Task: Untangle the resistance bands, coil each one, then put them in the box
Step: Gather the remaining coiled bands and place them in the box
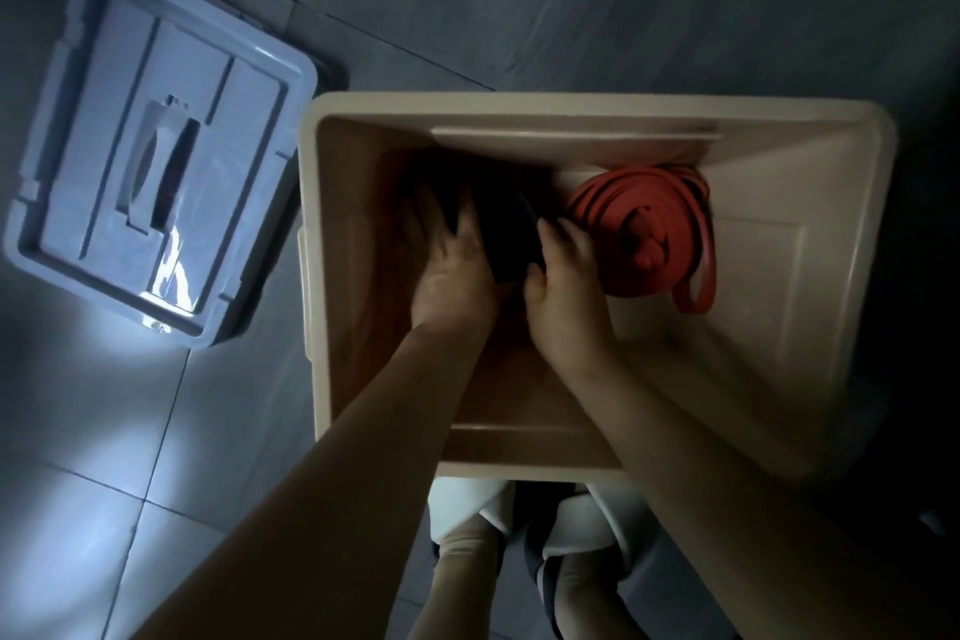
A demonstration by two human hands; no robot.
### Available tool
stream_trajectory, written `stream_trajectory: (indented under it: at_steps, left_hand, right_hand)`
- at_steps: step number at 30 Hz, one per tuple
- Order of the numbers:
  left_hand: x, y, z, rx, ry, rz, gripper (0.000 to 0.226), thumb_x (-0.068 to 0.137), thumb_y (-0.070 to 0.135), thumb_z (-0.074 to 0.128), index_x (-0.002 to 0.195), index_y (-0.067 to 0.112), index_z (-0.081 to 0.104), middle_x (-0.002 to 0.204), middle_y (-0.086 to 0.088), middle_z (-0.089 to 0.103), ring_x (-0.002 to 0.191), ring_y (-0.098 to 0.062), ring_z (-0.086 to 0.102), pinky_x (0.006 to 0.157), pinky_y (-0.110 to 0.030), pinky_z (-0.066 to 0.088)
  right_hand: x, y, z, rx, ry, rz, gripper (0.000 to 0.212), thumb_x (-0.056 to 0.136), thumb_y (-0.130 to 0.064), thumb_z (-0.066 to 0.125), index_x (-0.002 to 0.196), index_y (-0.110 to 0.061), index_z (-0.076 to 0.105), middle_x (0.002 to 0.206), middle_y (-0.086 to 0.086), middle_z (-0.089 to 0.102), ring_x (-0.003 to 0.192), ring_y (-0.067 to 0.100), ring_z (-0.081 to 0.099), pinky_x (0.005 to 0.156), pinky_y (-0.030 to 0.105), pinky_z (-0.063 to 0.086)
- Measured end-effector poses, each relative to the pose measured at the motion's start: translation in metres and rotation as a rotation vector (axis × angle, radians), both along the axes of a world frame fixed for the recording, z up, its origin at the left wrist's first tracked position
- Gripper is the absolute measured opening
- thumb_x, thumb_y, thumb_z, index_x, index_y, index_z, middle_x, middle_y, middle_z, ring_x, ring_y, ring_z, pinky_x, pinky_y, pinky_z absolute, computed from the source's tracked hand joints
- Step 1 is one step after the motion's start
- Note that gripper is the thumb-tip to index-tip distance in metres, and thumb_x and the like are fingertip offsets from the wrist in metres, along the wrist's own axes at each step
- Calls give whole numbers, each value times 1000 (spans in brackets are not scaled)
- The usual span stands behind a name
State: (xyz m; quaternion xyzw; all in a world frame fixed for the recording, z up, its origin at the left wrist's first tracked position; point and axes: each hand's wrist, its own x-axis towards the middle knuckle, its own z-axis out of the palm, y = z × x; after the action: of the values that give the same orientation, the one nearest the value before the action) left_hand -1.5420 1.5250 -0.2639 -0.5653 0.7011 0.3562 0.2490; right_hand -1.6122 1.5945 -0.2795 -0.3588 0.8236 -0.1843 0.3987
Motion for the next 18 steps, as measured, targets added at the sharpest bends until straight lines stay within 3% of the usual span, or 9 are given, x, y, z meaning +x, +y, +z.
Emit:
stream_trajectory:
  at_steps: [2, 4, 8, 11, 13, 15, 18]
  left_hand:
    - [0, -4, 11, 43, 1, 41, 89, 90, 24, 54, 147, 18, -14, 154, -16, -18, 143, -32, -11, 116, -38, 12]
    - [3, -8, 30, 18, 44, 71, 92, 85, 27, 62, 149, 16, -4, 155, -14, -7, 144, -30, 3, 112, -35, 20]
    - [31, 5, 77, -446, 169, 52, 67, 82, 15, 61, 142, 11, 31, 148, -20, 24, 134, -37, 20, 109, -47, 20]
    - [45, 10, 97, -391, 80, 358, 69, 87, 3, 50, 147, 13, 18, 146, -22, 25, 131, -42, 27, 108, -53, 24]
    - [43, 8, 101, -333, 123, 453, 69, 88, -6, 39, 148, 17, 13, 143, -22, 29, 126, -41, 34, 103, -54, 32]
    - [37, 1, 105, -336, 159, 463, 70, 87, -9, 35, 148, 19, 14, 144, -20, 27, 127, -39, 34, 103, -53, 34]
    - [27, -16, 106, -300, 227, 506, 64, 90, -4, 30, 147, 23, 17, 147, -16, 23, 130, -35, 32, 108, -51, 30]
  right_hand:
    - [-5, -4, 3, 70, -25, 81, 51, 92, -4, 44, 141, 2, 28, 145, 21, 32, 136, 32, 29, 109, 27, 20]
    - [-9, -2, 14, 103, -55, 93, 56, 94, -9, 44, 144, -1, 21, 150, 15, 26, 140, 26, 23, 110, 23, 16]
    - [-28, 16, 55, 60, -22, -29, 54, 92, -9, 50, 142, -4, 30, 148, 14, 33, 137, 26, 31, 109, 23, 22]
    - [-53, 42, 84, 112, 146, -22, 54, 92, -13, 50, 143, -12, 32, 152, 8, 29, 139, 23, 29, 109, 22, 18]
    - [-70, 60, 95, 157, 251, 1, 53, 90, -12, 51, 141, -14, 36, 153, 5, 25, 142, 23, 22, 113, 31, 18]
    - [-79, 70, 102, 130, 186, -71, 52, 89, -5, 51, 139, -11, 40, 152, 6, 26, 141, 25, 23, 115, 35, 21]
    - [-81, 70, 108, 128, 158, -67, 53, 91, -6, 49, 141, -14, 36, 154, 5, 22, 143, 22, 18, 116, 31, 17]
